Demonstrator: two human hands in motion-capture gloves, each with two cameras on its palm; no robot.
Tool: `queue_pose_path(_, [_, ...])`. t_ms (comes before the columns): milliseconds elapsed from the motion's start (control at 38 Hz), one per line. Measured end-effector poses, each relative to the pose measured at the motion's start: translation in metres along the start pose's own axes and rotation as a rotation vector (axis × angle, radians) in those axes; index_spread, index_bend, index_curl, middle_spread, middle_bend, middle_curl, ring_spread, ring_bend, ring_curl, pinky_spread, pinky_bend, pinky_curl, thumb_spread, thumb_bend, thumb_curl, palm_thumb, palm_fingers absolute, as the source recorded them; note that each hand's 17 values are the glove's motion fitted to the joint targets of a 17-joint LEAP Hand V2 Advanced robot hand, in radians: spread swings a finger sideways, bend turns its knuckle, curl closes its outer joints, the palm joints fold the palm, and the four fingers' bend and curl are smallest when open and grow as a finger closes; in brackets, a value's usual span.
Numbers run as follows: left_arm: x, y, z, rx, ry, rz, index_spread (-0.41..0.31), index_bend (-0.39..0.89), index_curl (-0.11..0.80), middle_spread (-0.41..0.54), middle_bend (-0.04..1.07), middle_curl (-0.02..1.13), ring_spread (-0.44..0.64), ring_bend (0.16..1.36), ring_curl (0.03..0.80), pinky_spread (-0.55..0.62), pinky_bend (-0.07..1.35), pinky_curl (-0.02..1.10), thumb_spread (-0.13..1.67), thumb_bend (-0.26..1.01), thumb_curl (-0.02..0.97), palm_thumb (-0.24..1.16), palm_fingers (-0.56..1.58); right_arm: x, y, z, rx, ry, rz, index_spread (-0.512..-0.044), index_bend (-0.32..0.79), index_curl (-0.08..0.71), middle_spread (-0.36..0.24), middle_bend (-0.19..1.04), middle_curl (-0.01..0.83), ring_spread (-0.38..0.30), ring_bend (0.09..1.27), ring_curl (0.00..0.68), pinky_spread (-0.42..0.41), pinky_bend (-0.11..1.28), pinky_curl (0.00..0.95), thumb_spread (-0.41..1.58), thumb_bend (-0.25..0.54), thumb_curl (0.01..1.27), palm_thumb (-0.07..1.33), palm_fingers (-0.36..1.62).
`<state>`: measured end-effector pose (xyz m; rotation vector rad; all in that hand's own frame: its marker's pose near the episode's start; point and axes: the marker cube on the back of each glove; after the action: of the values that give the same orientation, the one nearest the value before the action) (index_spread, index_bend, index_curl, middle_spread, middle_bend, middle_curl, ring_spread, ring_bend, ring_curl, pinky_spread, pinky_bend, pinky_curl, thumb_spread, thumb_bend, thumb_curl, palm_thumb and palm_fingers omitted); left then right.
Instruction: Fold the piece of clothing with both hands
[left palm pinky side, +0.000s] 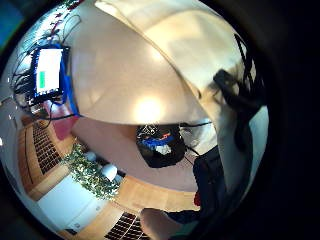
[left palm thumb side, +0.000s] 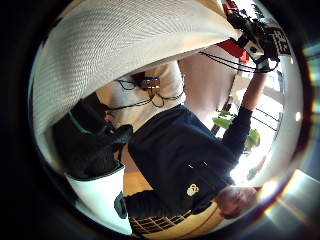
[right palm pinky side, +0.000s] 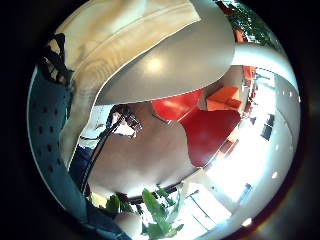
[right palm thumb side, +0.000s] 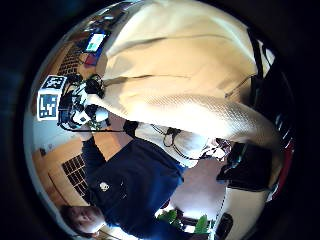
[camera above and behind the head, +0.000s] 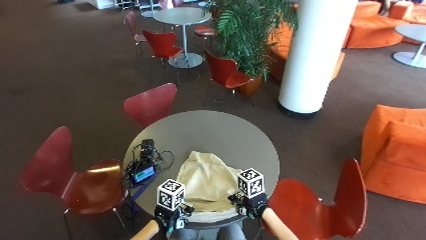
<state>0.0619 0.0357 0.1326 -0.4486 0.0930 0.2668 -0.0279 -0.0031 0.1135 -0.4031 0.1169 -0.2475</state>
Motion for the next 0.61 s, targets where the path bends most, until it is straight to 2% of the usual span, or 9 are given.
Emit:
queue_pose_path(79, [0.012,0.024,-0.025,0.001,-0.005,0.049,-0.307,0.30,0.508,-0.288,0.47,0.56,-0.33,0.45,0.421,-0.34,0.57,0.49,0.87,0.03,0.634,0.78,1.25,-0.017,0.031,-0.027,-0.001,0.028,-0.005,-0.277,0.20,0.398,-0.249,0.30,0.486,-0.256,0.51,0.446,-0.329,0.54,0.384,0.60,-0.014,0.59,1.02,1.22])
queue_pose_path(184, [0.022,0.046,-0.063,0.042,0.011,0.100,-0.317,0.31,0.528,-0.300,0.49,0.58,-0.34,0.47,0.432,-0.36,0.59,0.50,0.85,0.02,0.662,0.78,1.26,-0.017,0.049,-0.049,-0.013,0.047,0.004,-0.277,0.20,0.421,-0.252,0.30,0.496,-0.254,0.51,0.454,-0.317,0.52,0.387,0.53,-0.021,0.62,1.02,1.22])
queue_pose_path(290, [0.017,0.044,-0.107,0.122,0.021,0.076,-0.325,0.32,0.548,-0.310,0.50,0.60,-0.35,0.49,0.444,-0.37,0.61,0.51,0.83,0.01,0.691,0.78,1.26,-0.005,0.048,-0.078,-0.023,0.005,0.051,-0.275,0.21,0.443,-0.243,0.32,0.509,-0.253,0.50,0.460,-0.310,0.50,0.388,0.48,-0.027,0.64,1.01,1.22])
queue_pose_path(369, [0.000,0.018,-0.133,0.166,0.014,0.003,-0.330,0.32,0.561,-0.316,0.50,0.62,-0.36,0.51,0.453,-0.37,0.62,0.51,0.82,0.00,0.710,0.78,1.27,0.010,0.032,-0.102,-0.016,-0.041,0.095,-0.275,0.20,0.458,-0.240,0.33,0.518,-0.253,0.49,0.463,-0.307,0.49,0.391,0.45,-0.027,0.66,1.01,1.22])
queue_pose_path(448, [-0.022,-0.024,-0.149,0.198,0.000,-0.089,-0.333,0.33,0.574,-0.320,0.51,0.63,-0.36,0.52,0.458,-0.38,0.63,0.52,0.81,0.00,0.730,0.78,1.26,0.023,0.014,-0.124,0.000,-0.086,0.153,-0.275,0.20,0.471,-0.237,0.33,0.523,-0.249,0.48,0.467,-0.306,0.49,0.394,0.43,-0.027,0.67,1.01,1.22])
queue_pose_path(553, [-0.051,-0.088,-0.147,0.236,-0.045,-0.209,-0.335,0.33,0.592,-0.322,0.51,0.65,-0.36,0.53,0.464,-0.38,0.64,0.52,0.80,-0.01,0.753,0.78,1.24,0.045,-0.031,-0.131,0.041,-0.115,0.287,-0.277,0.20,0.485,-0.233,0.33,0.528,-0.252,0.48,0.471,-0.305,0.48,0.396,0.41,-0.032,0.68,1.00,1.22])
queue_pose_path(606, [-0.058,-0.110,-0.139,0.219,-0.055,-0.257,-0.335,0.34,0.601,-0.323,0.51,0.65,-0.35,0.53,0.465,-0.37,0.63,0.52,0.80,-0.01,0.764,0.77,1.22,0.046,-0.047,-0.132,0.081,-0.089,0.344,-0.277,0.19,0.488,-0.231,0.33,0.529,-0.251,0.49,0.474,-0.305,0.48,0.398,0.41,-0.032,0.69,0.99,1.22])
